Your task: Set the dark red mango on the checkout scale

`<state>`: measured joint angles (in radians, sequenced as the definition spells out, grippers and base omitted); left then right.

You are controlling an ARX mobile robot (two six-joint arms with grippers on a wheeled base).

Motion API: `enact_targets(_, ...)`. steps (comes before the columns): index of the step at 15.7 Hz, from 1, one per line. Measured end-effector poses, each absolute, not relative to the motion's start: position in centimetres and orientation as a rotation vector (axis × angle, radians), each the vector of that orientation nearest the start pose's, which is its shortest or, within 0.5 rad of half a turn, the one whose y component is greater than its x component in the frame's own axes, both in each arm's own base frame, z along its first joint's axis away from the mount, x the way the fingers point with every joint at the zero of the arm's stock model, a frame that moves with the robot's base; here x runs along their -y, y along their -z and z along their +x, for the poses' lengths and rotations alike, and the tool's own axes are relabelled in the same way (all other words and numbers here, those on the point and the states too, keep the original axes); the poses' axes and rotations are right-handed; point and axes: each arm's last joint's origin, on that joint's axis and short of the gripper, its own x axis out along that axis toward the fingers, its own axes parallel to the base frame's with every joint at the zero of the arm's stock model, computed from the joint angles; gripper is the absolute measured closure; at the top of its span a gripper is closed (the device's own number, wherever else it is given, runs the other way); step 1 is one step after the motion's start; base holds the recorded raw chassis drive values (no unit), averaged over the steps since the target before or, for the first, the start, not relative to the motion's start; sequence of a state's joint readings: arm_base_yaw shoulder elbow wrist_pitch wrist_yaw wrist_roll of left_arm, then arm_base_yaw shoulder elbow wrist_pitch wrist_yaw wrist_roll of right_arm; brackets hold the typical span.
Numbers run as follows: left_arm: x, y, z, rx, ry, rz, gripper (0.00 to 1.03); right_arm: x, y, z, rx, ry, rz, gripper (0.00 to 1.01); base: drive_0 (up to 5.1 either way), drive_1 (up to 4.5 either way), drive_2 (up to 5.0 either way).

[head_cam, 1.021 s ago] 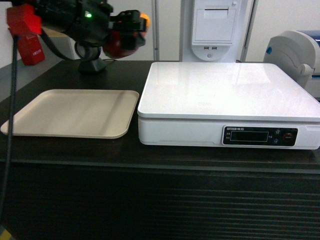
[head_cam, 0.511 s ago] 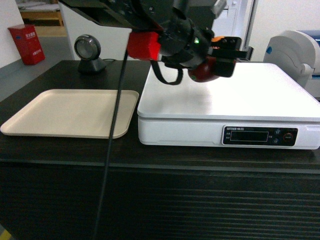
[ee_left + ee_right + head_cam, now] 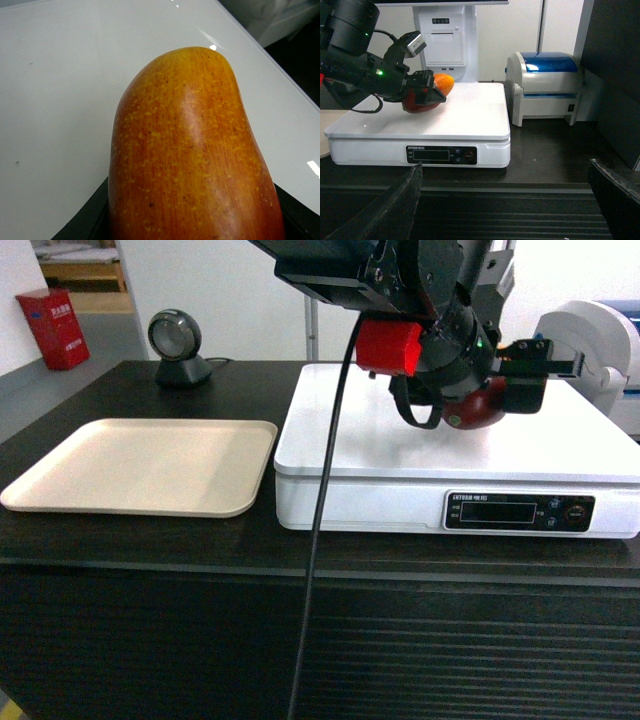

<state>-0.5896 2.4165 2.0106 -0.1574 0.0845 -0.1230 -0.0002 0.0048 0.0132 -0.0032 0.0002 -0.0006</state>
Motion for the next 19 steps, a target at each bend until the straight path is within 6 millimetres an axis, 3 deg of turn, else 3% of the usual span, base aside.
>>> enact_targets(4, 29.9, -17.6, 46.7, -0.681, 0.53, -0.03, 0.42, 0.0, -16.7, 9.7, 0.005, 0.0, -0.001, 0.03, 0.0, 0.0, 0.0)
enact_targets(5, 30.0, -17.7, 46.7, -0.687, 0.525, -0.041, 0.37, 0.0, -16.7, 9.7, 0.005, 0.0, -0.001, 0.03, 0.0, 0.0, 0.0)
enact_targets(8, 30.2, -17.8, 46.6, -0.696, 0.536, -0.058, 0.03, 0.0, -16.7, 9.7, 0.005, 0.0, -0.001, 0.03, 0.0, 0.0, 0.0)
enact_targets(14, 29.6, -17.9, 46.5, -0.629, 0.53, -0.065, 0.05, 0.0, -16.7, 9.7, 0.005, 0.0, -0.001, 0.03, 0.0, 0.0, 0.0)
enact_targets(19, 27.4, -22.1, 45.4, -0.419, 0.59, -0.057, 0.05, 0.0, -16.7, 9.7, 0.005, 0.0, -0.001, 0.03, 0.0, 0.0, 0.0)
